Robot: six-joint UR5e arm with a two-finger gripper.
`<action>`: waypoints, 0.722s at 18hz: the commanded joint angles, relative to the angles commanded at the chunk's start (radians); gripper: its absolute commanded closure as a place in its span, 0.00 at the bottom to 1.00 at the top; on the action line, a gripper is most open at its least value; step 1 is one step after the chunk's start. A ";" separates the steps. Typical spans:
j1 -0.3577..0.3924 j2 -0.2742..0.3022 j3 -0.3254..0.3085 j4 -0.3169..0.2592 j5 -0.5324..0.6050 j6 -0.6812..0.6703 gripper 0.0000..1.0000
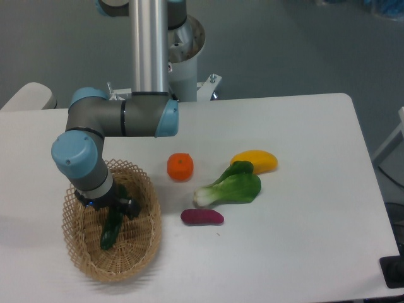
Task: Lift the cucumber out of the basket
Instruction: 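Lower the gripper onto the green cucumber and close on it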
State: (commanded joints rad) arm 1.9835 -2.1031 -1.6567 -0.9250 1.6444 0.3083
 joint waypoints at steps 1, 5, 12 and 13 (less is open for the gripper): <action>0.000 0.000 0.000 0.000 -0.002 -0.002 0.00; 0.000 -0.008 0.002 0.002 0.000 0.000 0.10; 0.000 -0.008 0.014 0.002 0.000 0.012 0.65; 0.000 -0.005 0.015 0.002 0.000 0.018 0.66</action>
State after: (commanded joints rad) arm 1.9834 -2.1077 -1.6414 -0.9235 1.6444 0.3267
